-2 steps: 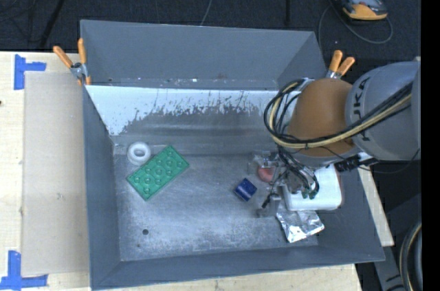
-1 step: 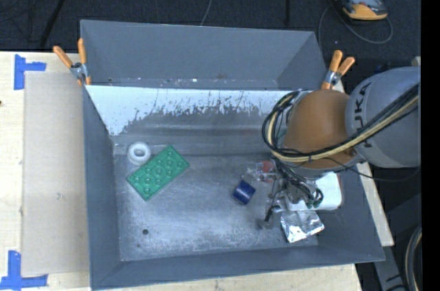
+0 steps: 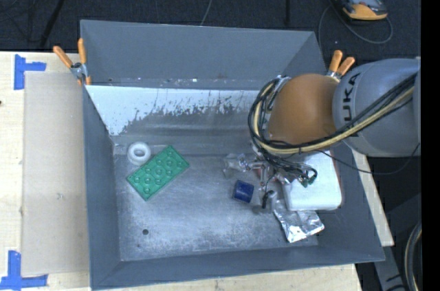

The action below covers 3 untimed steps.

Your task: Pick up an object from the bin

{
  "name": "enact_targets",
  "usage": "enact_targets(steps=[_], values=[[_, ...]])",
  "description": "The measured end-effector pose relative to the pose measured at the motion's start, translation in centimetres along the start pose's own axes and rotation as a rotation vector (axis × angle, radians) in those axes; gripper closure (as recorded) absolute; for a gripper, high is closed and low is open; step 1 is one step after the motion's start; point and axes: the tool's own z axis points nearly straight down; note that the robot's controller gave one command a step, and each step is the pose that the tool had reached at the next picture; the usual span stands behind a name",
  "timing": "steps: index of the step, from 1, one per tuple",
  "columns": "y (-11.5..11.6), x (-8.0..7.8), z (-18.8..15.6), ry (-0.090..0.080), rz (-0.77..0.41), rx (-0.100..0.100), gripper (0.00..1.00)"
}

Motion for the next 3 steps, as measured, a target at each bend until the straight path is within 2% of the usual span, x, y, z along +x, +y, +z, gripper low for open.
enact_targets(steps=[1, 2, 3], values=[[-0.1, 0.1, 0.0, 0.002, 0.005, -0.001, 1.0], [-0.1, 0.1, 0.0, 0.003, 0.006, -0.001, 0.0], [-4.2, 7.7, -1.5, 0.007, 0.194, 0.0, 0.0]])
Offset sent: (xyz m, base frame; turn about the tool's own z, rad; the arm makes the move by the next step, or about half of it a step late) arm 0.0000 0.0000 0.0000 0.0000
